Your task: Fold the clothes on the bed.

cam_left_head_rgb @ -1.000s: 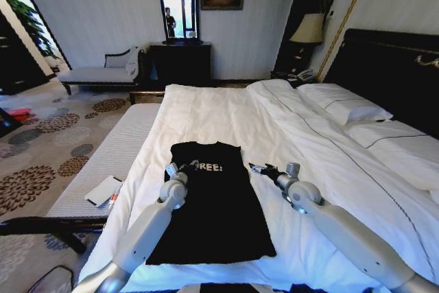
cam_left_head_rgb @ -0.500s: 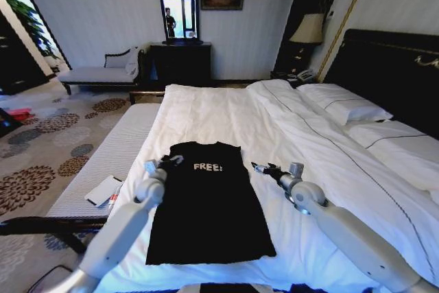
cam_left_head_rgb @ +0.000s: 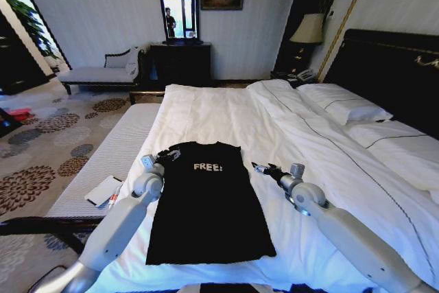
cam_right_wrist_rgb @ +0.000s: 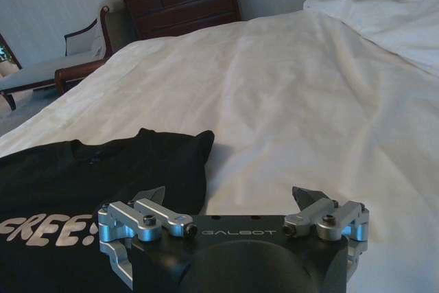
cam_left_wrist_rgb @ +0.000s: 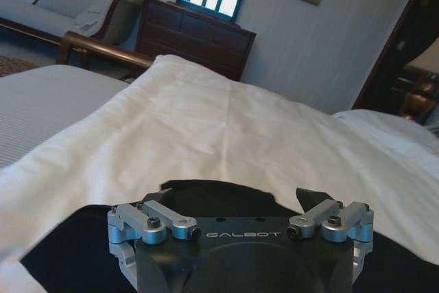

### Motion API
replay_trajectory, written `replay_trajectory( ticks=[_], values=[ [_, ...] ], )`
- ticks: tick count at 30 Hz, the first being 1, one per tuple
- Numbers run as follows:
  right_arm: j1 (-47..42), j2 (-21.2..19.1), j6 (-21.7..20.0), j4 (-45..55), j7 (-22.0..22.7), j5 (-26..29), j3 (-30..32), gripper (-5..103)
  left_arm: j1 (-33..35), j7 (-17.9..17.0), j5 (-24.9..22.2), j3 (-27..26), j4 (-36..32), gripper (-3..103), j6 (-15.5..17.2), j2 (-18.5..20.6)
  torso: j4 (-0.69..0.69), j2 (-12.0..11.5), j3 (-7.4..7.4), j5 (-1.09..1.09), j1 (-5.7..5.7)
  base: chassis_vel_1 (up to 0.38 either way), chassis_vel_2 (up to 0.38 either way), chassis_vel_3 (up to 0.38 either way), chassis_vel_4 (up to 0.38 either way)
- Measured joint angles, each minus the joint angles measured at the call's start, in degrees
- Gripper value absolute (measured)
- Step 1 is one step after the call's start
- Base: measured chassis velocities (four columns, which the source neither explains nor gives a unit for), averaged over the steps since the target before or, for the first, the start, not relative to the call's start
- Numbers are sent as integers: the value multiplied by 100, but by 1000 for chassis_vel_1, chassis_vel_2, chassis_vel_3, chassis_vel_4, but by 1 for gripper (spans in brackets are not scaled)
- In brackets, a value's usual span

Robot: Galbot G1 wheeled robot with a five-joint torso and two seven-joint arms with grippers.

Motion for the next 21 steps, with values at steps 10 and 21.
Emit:
replay_trajectory(
  ticks=[10,21],
  values=[
    [46,66,7,-36,-23,-18,-68,100,376,33,490,275,-206,100,83,48,7,0,0,0,-1,0,0,0,0],
    [-70,18,13,-57,-58,-35,65,100,381,-112,366,183,-1254,99,247,409,3,0,0,0,0,0,0,0,0]
  ],
)
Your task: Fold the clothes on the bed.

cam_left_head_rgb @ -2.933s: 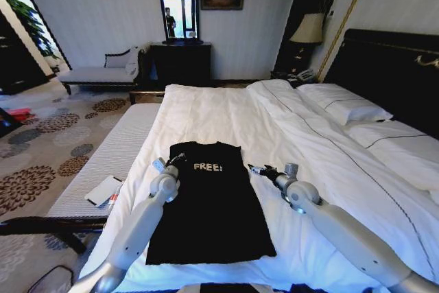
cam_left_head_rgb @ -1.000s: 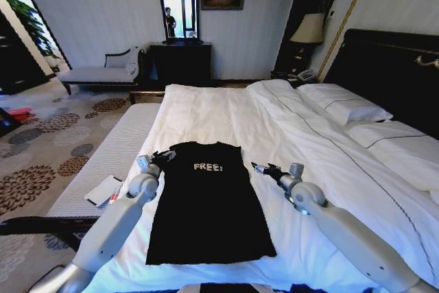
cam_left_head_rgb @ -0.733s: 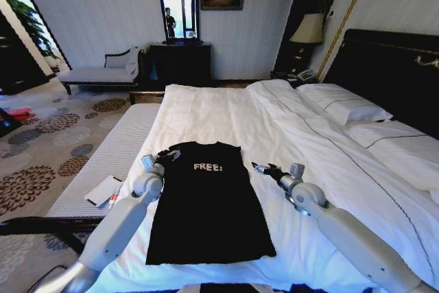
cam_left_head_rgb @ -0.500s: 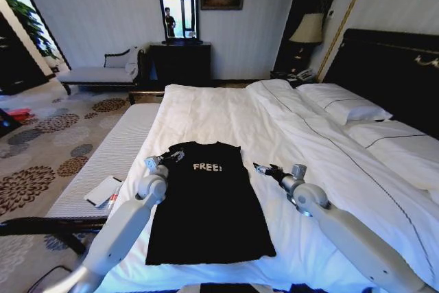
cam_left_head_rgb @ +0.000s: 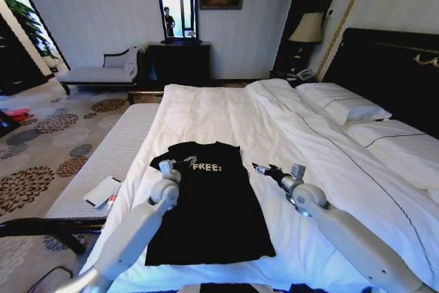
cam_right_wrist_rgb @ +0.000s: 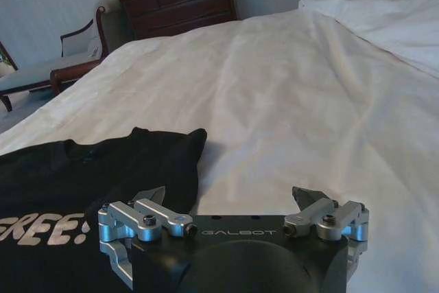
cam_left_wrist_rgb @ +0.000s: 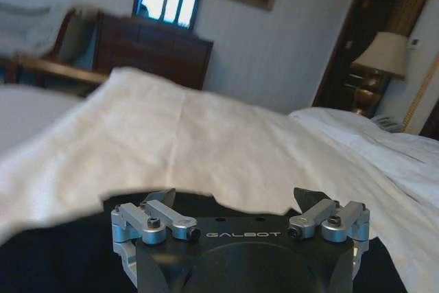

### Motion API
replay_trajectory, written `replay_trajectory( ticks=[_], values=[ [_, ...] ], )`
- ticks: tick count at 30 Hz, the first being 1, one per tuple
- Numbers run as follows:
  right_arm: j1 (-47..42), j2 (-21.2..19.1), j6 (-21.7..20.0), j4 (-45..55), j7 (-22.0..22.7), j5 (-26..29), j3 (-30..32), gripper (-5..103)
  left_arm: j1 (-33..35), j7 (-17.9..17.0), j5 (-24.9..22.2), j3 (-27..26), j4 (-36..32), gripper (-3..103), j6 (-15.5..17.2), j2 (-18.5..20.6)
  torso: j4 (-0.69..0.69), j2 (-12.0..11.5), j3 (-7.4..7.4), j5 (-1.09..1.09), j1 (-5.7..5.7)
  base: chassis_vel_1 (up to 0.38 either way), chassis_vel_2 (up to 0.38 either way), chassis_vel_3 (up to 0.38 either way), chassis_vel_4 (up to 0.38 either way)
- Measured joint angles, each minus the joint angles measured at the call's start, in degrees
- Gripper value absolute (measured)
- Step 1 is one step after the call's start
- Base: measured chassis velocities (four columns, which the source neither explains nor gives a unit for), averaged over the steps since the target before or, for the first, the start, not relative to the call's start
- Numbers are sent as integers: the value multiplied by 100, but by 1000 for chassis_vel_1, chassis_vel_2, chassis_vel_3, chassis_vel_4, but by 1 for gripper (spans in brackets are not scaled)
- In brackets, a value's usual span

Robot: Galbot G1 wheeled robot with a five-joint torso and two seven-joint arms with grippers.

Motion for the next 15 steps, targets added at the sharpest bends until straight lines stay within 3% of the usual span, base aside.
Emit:
replay_trajectory(
  ticks=[1,2,3,5,6,9,15],
  values=[
    [20,28,2,-25,-2,-8,-23,100,139,95,198,-118,-207,99,43,325,1,0,0,-3,0,0,0,0,0],
    [20,28,2,-25,-2,-8,-23,100,139,95,198,-118,-207,99,43,325,1,0,0,-3,0,0,0,0,0],
    [47,55,2,-38,-1,-9,-51,100,236,192,452,-197,-309,99,64,570,1,0,0,-3,-1,0,0,0,0],
    [134,145,2,-65,25,-8,-145,100,522,509,1463,-444,-442,99,112,1290,5,0,0,1,-1,0,0,0,0],
    [134,145,2,-65,25,-8,-145,100,522,509,1463,-444,-442,99,112,1290,5,0,0,1,-1,0,0,0,0],
    [158,221,3,-67,63,-20,-207,100,657,773,2068,-538,-287,98,165,1632,4,0,0,0,0,0,0,0,0],
    [64,192,2,27,112,-23,-121,100,235,1074,2364,-194,364,98,346,1581,-3,0,0,-2,0,0,0,0,0]
  ],
)
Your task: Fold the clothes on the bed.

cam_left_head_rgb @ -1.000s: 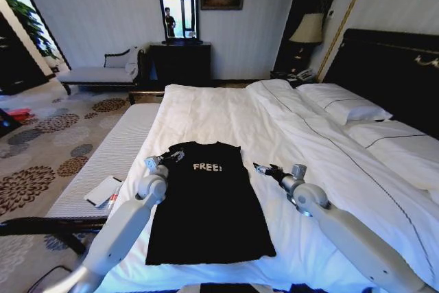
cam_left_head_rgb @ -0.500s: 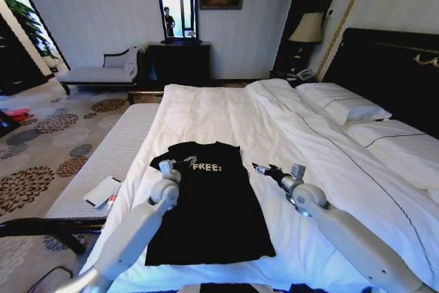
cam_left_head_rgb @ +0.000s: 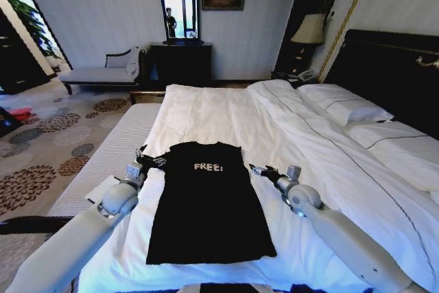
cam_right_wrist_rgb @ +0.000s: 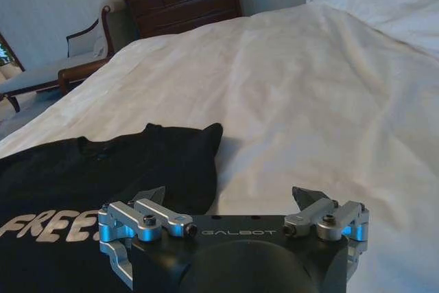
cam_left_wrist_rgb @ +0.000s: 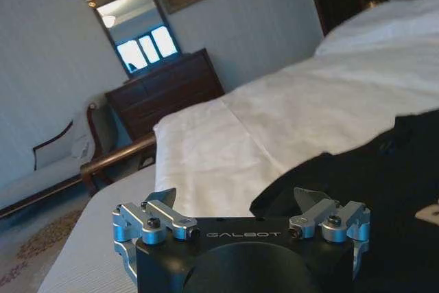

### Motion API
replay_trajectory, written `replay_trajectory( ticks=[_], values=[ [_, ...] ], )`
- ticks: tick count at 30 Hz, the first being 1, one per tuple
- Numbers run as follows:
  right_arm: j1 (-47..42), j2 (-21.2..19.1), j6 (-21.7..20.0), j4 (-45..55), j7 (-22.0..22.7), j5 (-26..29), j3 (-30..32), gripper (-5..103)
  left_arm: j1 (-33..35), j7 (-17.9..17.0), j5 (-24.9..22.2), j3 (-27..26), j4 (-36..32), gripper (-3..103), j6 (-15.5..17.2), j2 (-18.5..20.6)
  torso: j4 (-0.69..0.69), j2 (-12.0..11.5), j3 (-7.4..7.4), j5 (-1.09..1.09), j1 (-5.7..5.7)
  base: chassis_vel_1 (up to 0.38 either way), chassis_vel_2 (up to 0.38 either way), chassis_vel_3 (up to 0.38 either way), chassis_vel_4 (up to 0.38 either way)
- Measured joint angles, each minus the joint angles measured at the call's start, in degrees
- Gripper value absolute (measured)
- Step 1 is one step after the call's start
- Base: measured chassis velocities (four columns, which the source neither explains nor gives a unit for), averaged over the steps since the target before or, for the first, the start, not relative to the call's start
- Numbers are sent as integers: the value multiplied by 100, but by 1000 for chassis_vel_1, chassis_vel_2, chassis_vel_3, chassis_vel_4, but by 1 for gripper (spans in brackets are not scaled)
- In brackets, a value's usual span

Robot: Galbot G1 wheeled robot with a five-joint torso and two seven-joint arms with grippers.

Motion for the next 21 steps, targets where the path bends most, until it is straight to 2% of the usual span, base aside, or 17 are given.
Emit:
replay_trajectory(
  ticks=[5,12,16,18,20,21],
  values=[
    [-91,-71,-1,28,5,13,156,100,-457,110,131,317,503,98,122,-16,2,0,0,1,0,0,0,0,0],
    [-140,-53,0,3,0,14,229,100,-907,84,3,752,949,98,201,-148,3,0,0,4,0,0,0,0,0],
    [-127,-37,1,-4,2,21,229,100,-1180,-16,-128,1028,1216,92,259,-375,2,0,0,2,0,0,0,0,0],
    [-119,-39,2,-7,4,36,229,100,-1286,-37,-145,1147,1340,82,264,-472,1,0,0,2,0,0,0,0,0],
    [-119,-44,3,-8,6,48,231,100,-1345,-39,-149,1213,1415,82,264,-522,1,-1,0,2,1,0,0,0,0],
    [-119,-56,3,-10,8,57,248,100,-1414,-44,-148,1290,1500,72,257,-592,2,0,0,3,0,0,0,0,0]
  ],
)
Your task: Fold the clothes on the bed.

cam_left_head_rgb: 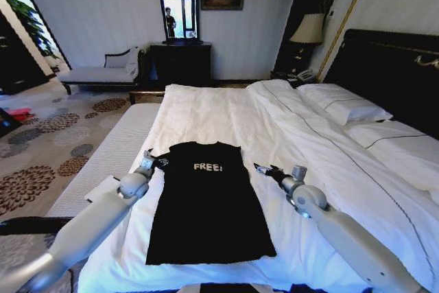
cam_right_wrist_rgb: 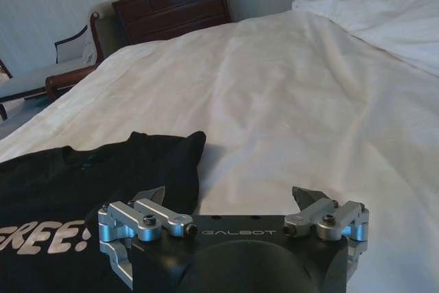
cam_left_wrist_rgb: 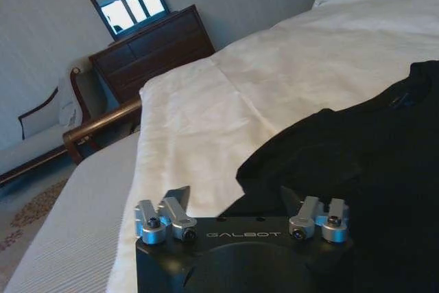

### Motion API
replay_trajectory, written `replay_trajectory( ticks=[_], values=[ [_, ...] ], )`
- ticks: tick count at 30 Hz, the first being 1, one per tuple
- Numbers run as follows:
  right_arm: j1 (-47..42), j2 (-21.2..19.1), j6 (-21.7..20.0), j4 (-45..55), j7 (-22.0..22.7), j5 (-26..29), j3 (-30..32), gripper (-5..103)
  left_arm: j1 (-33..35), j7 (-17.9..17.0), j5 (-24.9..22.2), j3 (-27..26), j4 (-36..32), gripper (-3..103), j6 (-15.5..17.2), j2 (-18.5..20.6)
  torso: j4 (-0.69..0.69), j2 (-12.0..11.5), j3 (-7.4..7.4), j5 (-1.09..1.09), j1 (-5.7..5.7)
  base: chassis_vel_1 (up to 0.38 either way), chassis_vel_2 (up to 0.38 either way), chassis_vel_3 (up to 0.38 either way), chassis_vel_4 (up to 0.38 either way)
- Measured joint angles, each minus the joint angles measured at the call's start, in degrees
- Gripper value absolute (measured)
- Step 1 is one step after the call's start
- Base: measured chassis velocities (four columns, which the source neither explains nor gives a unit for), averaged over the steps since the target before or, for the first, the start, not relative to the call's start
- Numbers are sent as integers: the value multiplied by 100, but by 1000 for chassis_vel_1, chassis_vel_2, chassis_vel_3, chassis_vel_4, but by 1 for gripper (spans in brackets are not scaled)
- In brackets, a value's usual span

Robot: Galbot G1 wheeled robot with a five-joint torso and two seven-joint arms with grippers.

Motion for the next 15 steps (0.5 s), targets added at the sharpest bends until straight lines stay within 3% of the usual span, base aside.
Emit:
replay_trajectory(
  ticks=[7,8,10,11,15],
  values=[
    [-48,-28,7,-27,-1,5,77,100,-34,-20,-2,71,62,44,1,-59,1,0,0,0,0,0,0,0,0],
    [-48,-27,8,-32,-2,4,78,100,-34,-21,-3,79,77,44,1,-65,1,0,0,0,0,0,0,0,0],
    [-43,-13,13,-45,-5,0,69,100,-80,-21,-8,159,187,34,3,-149,2,0,0,-1,0,0,0,0,0],
    [-43,-13,13,-45,-5,0,69,100,-80,-21,-8,159,187,34,3,-149,2,0,0,-1,0,0,0,0,0],
    [-36,0,21,-46,-7,1,53,100,-268,-96,-72,381,491,18,57,-479,0,0,0,-1,0,0,0,0,0]
  ],
)
